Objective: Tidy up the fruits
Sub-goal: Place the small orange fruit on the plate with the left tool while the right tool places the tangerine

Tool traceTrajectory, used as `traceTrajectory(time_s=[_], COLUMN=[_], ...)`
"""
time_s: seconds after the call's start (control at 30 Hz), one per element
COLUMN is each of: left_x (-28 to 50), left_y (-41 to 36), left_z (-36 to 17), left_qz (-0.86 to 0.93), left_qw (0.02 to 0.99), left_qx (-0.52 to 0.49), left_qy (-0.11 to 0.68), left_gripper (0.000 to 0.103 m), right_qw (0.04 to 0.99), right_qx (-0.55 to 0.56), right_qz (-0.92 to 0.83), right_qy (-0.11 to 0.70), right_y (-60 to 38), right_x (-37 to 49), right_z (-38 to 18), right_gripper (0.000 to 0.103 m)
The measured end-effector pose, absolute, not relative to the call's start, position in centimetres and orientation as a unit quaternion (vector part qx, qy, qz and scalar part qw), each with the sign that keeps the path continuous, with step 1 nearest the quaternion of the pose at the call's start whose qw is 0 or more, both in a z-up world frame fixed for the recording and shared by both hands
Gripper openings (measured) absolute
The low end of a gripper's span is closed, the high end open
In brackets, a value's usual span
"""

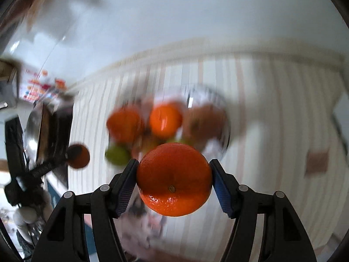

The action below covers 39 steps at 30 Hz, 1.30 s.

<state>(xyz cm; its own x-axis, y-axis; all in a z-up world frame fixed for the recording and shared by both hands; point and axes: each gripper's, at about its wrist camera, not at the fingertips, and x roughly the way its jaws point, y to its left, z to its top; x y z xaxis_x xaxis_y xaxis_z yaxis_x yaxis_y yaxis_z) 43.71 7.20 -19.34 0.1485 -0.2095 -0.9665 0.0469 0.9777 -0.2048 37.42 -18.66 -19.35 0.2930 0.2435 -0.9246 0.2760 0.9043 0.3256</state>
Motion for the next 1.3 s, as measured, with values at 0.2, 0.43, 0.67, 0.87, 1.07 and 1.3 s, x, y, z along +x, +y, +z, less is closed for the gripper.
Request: traceTrajectory(time_s=[0.2,0.43,0.67,0.87,1.07,1.3], left_x=[47.3,48.2,47.5,47.2,47.4,47.2], left_y=[7.0,7.2,7.5,7.4,7.1,8.1], left_z=[-23.7,-25.6,-25.7,-25.4,-25.0,-25.7], left_qz=[-0.081,-0.08,-0.088,-0.092,-0.089,-0.087], left_qw=[0.725,0.709,0.716,0.721,0.728,0.704], left_qx=[-0.074,-0.099,-0.101,-0.12,-0.116,-0.151], left_qy=[0.68,0.693,0.685,0.676,0.67,0.689], left_gripper=[0.053,0.053,0.054,0.054,0.054,0.056], right_qw=[0.768,0.741,0.73,0.72,0.715,0.702], right_qx=[0.172,0.12,0.098,0.103,0.086,0.107], right_qz=[-0.033,-0.041,-0.032,-0.029,-0.022,-0.014], right_qy=[0.616,0.659,0.676,0.686,0.693,0.704], right_y=[-20.0,-19.6,-18.9,-18.9,-18.7,-19.0], right_x=[44.8,49.3,49.8,50.1,50.5,50.5], right_z=[-21.6,-26.1,-27.8,-28.5,-28.4,-28.3], right_gripper=[0.068,0.068,0.068,0.069,0.069,0.075])
